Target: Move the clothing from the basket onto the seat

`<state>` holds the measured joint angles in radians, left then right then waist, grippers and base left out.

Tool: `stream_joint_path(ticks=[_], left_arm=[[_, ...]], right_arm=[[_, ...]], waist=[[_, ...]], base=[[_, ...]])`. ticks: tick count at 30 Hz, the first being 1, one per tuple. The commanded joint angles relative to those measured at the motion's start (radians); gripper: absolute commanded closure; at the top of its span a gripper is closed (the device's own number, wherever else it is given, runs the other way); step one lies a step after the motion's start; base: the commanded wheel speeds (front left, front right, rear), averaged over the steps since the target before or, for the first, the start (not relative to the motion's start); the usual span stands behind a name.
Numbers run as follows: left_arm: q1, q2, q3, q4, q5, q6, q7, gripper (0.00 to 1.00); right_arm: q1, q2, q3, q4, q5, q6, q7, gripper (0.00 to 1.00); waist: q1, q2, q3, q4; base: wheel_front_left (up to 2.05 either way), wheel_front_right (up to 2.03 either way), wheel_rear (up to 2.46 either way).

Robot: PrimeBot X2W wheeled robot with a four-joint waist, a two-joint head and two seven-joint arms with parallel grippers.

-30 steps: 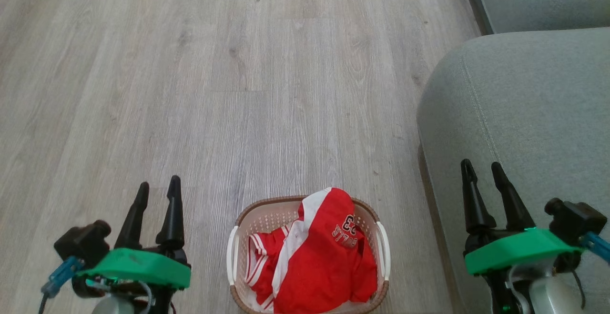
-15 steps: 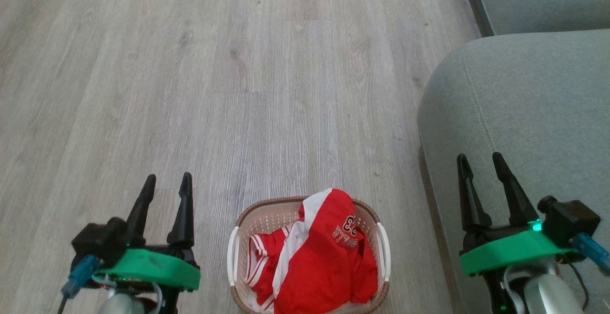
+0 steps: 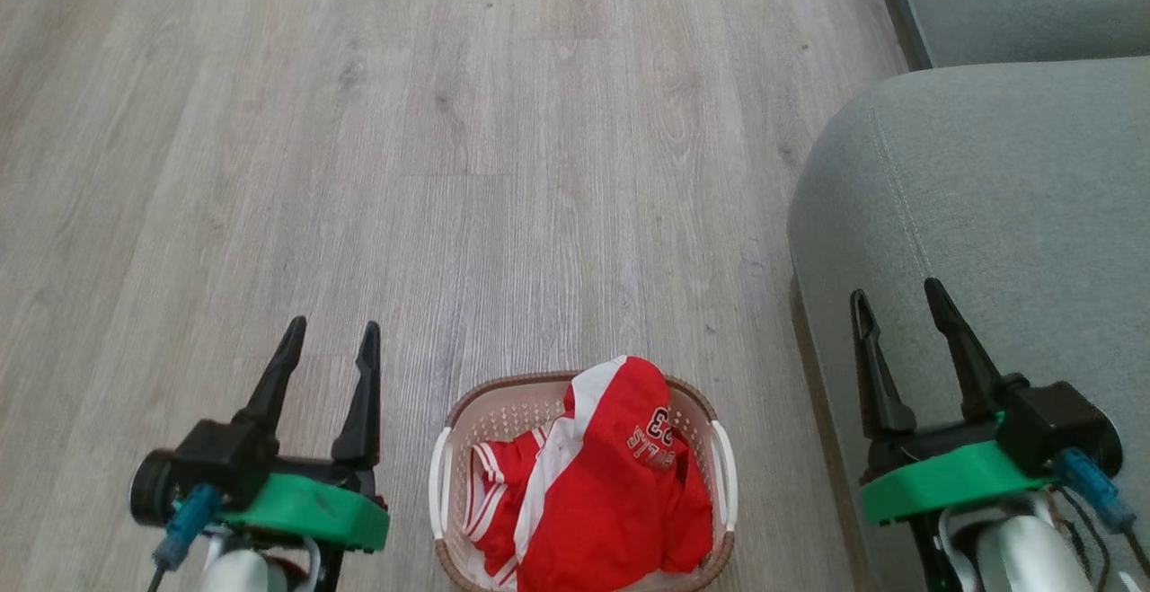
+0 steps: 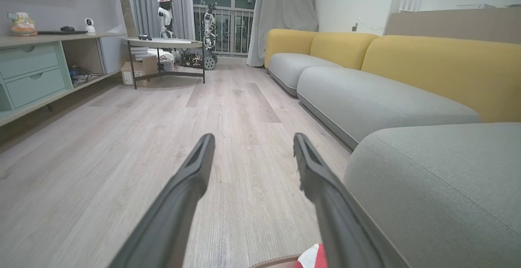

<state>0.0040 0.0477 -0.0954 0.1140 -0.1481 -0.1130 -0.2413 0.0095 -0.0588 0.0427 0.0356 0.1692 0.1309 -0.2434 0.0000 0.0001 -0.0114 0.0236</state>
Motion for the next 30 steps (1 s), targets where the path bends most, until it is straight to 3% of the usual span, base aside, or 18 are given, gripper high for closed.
stream_joint_path(ticks=[1,30], left_arm=[[-0.058,0.010,0.021,-0.044,0.034,0.006,-0.019,0.00],[-0.054,0.006,0.026,-0.042,0.035,0.005,-0.020,0.00]], right_arm=[[-0.027,0.000,0.029,-0.045,-0.035,0.000,-0.017,0.00],[-0.029,0.006,0.023,-0.030,-0.034,0.000,-0.018,0.00]], waist=[[0.0000,-0.0001,0.000,0.000],[0.0000,-0.0001,0.004,-0.016]], base=[[0.00,0.00,0.00],[0.00,0.00,0.00]])
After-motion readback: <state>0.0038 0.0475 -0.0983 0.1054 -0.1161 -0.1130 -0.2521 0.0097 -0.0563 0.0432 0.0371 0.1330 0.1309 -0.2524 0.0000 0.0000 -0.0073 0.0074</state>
